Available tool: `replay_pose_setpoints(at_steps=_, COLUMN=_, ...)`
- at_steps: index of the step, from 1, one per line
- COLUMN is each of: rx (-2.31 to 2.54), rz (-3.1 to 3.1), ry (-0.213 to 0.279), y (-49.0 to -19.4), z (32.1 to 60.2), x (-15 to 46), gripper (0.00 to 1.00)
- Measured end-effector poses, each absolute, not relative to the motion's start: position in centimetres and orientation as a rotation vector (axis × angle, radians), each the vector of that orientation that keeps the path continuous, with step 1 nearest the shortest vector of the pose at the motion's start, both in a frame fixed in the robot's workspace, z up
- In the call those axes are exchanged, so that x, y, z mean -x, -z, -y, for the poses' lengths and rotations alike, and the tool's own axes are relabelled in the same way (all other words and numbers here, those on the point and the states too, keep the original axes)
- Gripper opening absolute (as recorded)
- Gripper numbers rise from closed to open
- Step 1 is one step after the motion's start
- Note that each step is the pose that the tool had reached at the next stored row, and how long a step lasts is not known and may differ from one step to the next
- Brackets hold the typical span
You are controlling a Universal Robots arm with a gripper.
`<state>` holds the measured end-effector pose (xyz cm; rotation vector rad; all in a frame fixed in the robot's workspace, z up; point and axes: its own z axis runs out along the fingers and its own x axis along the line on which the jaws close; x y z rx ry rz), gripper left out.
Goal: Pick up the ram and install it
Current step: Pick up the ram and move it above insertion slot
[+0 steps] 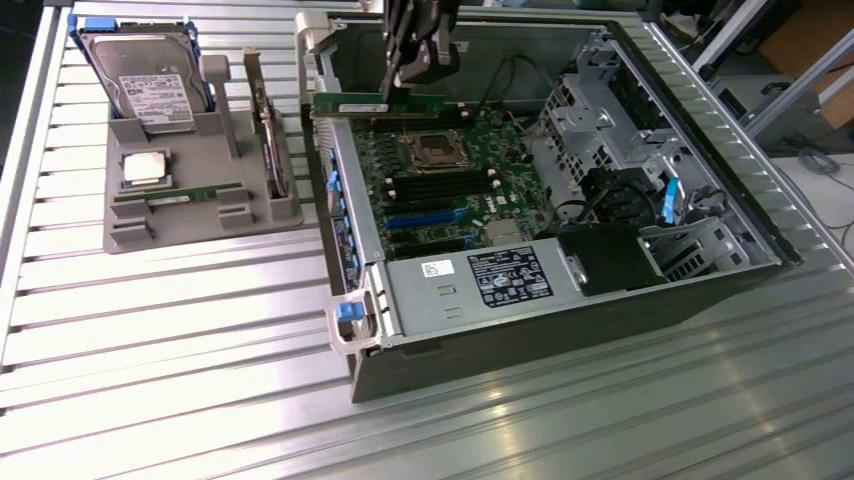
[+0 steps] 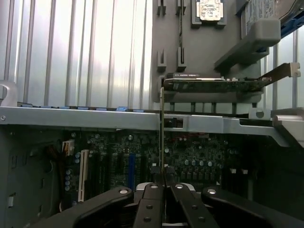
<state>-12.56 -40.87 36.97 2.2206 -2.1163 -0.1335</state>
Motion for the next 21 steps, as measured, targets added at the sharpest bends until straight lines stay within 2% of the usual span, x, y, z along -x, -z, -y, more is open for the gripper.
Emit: replay_pose_setpoints(at_steps=21, rx=-2.216, rz=2.110, ry=0.144, y=-36.8, z=40.9, x=5.9, gripper=0.12)
